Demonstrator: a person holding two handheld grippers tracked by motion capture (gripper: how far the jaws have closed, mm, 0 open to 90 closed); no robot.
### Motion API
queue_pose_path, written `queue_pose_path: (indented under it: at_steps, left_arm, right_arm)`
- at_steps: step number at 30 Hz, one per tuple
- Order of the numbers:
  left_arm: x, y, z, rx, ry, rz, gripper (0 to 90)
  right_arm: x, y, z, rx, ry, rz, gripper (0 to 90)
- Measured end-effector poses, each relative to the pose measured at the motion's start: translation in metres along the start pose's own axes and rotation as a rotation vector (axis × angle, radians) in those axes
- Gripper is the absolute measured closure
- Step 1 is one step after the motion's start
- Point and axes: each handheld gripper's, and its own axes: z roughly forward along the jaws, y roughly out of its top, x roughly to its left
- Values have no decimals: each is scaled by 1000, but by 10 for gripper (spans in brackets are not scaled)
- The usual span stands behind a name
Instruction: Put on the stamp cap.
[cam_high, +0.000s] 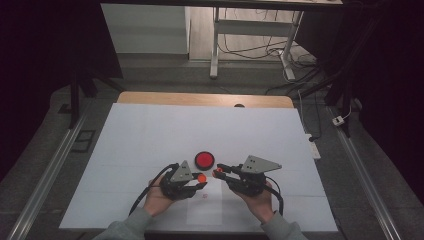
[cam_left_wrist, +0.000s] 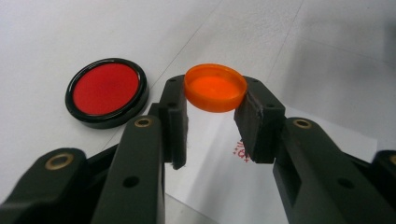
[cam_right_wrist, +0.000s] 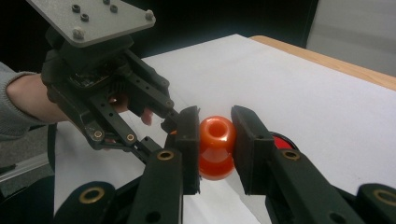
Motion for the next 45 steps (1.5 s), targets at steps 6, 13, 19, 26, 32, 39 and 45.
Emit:
queue_pose_path:
  at_steps: [6, 13, 19, 26, 32, 39, 45]
  left_arm:
    - [-2, 3, 5, 5, -8, 6, 643]
    - [-4, 7, 12, 8, -16, 13, 644]
    - [-7, 11, 17, 8, -24, 19, 643]
    - [-7, 14, 21, 7, -24, 17, 644]
    - [-8, 15, 21, 0, -25, 18, 645]
    - [-9, 15, 20, -9, -25, 18, 644]
    - [-9, 16, 20, -18, -36, 9, 645]
  right_arm:
    - [0, 0, 0, 3, 3, 0, 720]
    - [1, -1, 2, 11, 7, -1, 719]
    - [2, -3, 5, 15, 14, 0, 719]
    - [4, -3, 7, 21, 20, 0, 719]
    - [4, -5, 8, 31, 25, 0, 719]
    - [4, -6, 9, 35, 24, 1, 719]
    - [4, -7, 10, 36, 25, 3, 719]
